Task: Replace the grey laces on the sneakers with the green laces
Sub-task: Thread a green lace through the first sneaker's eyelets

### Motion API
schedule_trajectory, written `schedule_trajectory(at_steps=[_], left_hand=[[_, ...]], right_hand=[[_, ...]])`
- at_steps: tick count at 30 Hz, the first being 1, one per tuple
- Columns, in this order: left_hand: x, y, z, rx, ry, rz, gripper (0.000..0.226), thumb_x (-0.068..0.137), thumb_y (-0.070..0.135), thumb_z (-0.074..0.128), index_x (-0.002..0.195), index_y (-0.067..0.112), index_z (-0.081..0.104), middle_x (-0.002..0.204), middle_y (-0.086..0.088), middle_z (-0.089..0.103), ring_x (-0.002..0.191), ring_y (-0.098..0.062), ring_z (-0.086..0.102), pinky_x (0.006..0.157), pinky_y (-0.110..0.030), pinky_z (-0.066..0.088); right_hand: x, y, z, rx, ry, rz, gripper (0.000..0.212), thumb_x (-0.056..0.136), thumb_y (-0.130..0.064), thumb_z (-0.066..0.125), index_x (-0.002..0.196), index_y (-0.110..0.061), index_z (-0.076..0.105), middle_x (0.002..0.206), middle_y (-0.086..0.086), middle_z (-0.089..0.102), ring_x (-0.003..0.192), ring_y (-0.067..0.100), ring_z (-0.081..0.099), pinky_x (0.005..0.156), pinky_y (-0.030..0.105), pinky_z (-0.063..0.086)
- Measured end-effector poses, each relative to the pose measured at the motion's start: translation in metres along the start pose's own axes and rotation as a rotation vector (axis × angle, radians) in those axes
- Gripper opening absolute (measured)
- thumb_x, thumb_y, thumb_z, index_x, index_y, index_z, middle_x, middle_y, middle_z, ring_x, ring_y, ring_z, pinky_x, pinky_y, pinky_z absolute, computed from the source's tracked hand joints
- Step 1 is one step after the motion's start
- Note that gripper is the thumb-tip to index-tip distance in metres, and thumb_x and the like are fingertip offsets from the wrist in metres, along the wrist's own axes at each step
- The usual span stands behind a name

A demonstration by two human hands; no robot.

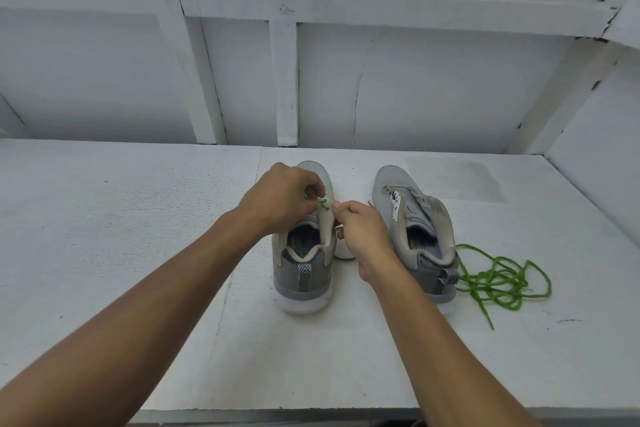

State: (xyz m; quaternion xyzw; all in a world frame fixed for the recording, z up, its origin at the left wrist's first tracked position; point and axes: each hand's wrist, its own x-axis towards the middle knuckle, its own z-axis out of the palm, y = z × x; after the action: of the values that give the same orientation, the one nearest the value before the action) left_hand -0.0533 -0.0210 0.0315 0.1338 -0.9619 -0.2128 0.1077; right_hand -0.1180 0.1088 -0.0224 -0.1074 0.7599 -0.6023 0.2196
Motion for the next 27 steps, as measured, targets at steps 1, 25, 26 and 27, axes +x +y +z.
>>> schedule_trajectory(at_steps=[1,25,26,27], left_hand=[[0.0,0.001,0.0,0.007,-0.001,0.004,0.016,0.086,0.018,0.069,0.101,0.019,0.073,0.099,0.001,0.071,0.083,-0.008,0.059,0.073,-0.018,0.044],[0.006,0.007,0.009,0.051,-0.041,-0.008,0.02,0.086,0.023,0.065,0.106,0.025,0.065,0.093,0.007,0.071,0.087,-0.013,0.063,0.079,-0.033,0.054],[0.006,0.006,0.009,0.055,-0.039,-0.014,0.024,0.086,0.023,0.066,0.109,0.026,0.062,0.093,0.009,0.071,0.089,-0.013,0.063,0.079,-0.034,0.054],[0.006,0.004,0.01,0.058,-0.034,-0.015,0.027,0.086,0.023,0.067,0.112,0.025,0.06,0.093,0.01,0.072,0.09,-0.013,0.063,0.079,-0.035,0.053]], right_hand=[[0.0,0.0,0.0,0.0,-0.002,-0.001,0.028,0.097,-0.034,0.057,0.078,-0.014,0.065,0.077,0.0,0.06,0.069,0.017,0.048,0.071,0.032,0.04],[-0.001,-0.003,-0.007,-0.026,-0.07,-0.046,0.023,0.094,-0.038,0.062,0.085,-0.022,0.076,0.084,0.002,0.073,0.077,0.015,0.064,0.078,0.033,0.057],[-0.002,-0.006,-0.01,-0.017,-0.094,-0.044,0.023,0.096,-0.033,0.06,0.088,-0.018,0.076,0.082,0.002,0.072,0.072,0.013,0.061,0.066,0.021,0.054],[-0.003,-0.007,-0.014,-0.021,-0.115,-0.042,0.022,0.098,-0.025,0.057,0.092,-0.014,0.074,0.08,0.0,0.071,0.068,0.01,0.06,0.056,0.013,0.048]])
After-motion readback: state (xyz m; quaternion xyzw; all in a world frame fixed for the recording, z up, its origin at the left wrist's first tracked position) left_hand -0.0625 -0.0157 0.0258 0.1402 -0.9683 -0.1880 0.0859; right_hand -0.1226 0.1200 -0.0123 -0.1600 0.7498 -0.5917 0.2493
